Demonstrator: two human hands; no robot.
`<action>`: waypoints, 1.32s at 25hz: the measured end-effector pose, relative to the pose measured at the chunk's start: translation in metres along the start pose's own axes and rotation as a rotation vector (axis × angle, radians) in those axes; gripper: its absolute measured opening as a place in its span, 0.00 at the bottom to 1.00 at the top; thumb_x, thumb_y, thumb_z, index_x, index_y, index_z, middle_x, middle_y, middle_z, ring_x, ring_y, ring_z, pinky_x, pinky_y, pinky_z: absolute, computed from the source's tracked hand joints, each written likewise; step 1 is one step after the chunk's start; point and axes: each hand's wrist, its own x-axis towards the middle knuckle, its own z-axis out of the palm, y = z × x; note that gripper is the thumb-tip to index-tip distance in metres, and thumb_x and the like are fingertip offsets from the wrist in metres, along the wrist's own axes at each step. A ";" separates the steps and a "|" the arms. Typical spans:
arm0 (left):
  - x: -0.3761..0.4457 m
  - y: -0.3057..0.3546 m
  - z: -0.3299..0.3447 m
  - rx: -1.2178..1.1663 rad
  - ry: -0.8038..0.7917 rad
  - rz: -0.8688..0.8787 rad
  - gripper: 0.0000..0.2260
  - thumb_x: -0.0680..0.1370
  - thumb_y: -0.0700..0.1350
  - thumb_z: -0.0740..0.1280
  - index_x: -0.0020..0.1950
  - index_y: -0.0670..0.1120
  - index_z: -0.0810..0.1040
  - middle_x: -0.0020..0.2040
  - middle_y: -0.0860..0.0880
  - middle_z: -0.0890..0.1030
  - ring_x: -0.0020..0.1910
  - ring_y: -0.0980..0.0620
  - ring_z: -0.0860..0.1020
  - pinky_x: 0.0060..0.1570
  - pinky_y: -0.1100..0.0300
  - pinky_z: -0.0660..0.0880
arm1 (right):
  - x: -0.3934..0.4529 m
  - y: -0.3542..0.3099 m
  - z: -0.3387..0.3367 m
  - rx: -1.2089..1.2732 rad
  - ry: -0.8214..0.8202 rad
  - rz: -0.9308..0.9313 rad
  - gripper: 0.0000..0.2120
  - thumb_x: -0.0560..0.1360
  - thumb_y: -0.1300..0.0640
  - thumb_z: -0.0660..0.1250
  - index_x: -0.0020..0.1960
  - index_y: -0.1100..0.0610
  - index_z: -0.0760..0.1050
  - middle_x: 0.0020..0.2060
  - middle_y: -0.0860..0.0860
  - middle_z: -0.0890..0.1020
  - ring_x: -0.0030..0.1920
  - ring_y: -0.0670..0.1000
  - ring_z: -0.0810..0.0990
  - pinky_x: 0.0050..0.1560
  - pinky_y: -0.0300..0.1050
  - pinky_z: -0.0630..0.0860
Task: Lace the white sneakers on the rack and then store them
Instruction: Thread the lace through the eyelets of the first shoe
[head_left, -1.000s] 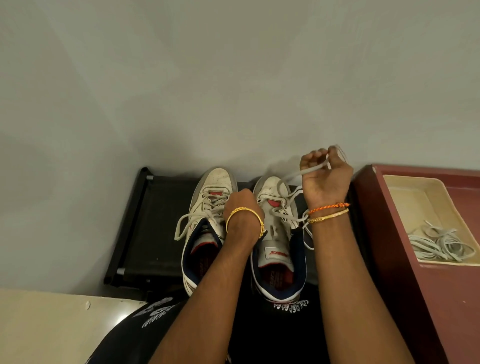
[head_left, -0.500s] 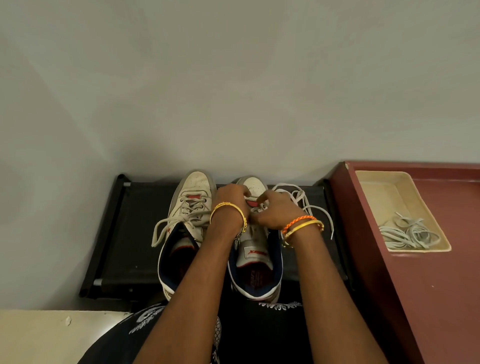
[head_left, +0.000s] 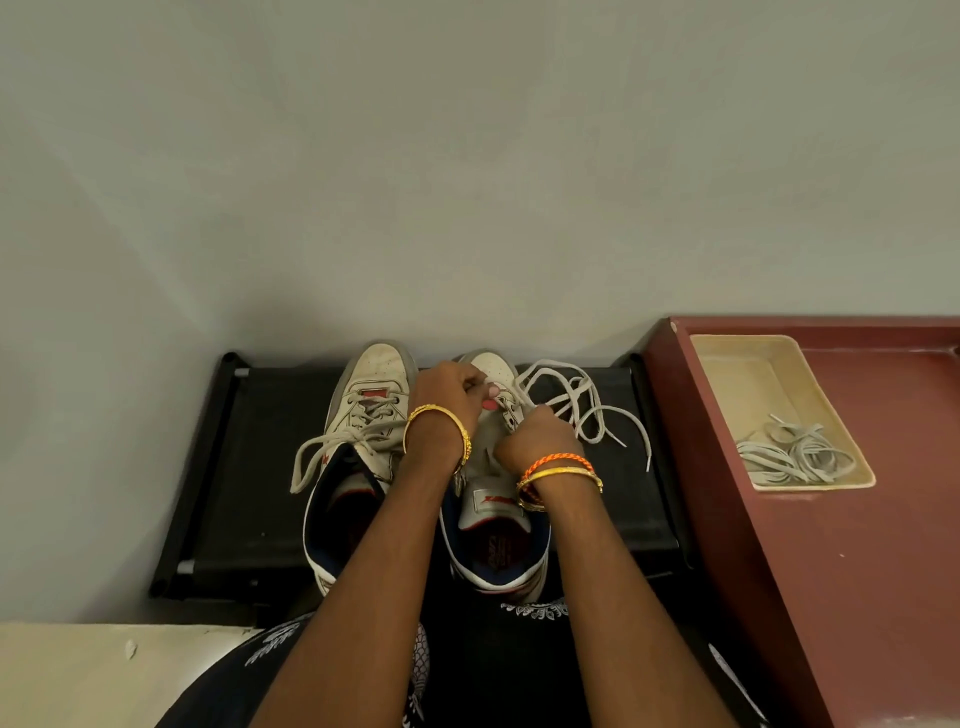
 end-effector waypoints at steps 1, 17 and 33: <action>-0.001 0.000 -0.001 -0.047 0.012 -0.034 0.08 0.74 0.42 0.71 0.50 0.39 0.83 0.44 0.46 0.83 0.45 0.48 0.81 0.49 0.59 0.75 | 0.000 -0.001 0.002 0.010 -0.005 0.010 0.23 0.74 0.55 0.65 0.65 0.63 0.66 0.60 0.60 0.75 0.58 0.59 0.76 0.53 0.48 0.74; 0.003 0.016 -0.085 -0.707 0.288 -0.034 0.32 0.74 0.30 0.62 0.73 0.54 0.59 0.74 0.42 0.60 0.71 0.43 0.65 0.63 0.57 0.69 | 0.043 0.013 -0.009 0.461 -0.041 -0.127 0.13 0.73 0.59 0.71 0.56 0.61 0.77 0.48 0.55 0.81 0.46 0.51 0.77 0.52 0.45 0.76; -0.020 0.005 -0.082 0.507 0.317 -0.396 0.33 0.75 0.53 0.63 0.74 0.42 0.54 0.65 0.36 0.71 0.64 0.35 0.68 0.67 0.41 0.53 | 0.056 0.014 -0.005 -0.016 0.092 -0.514 0.15 0.72 0.71 0.65 0.54 0.58 0.81 0.55 0.55 0.80 0.54 0.53 0.78 0.55 0.35 0.72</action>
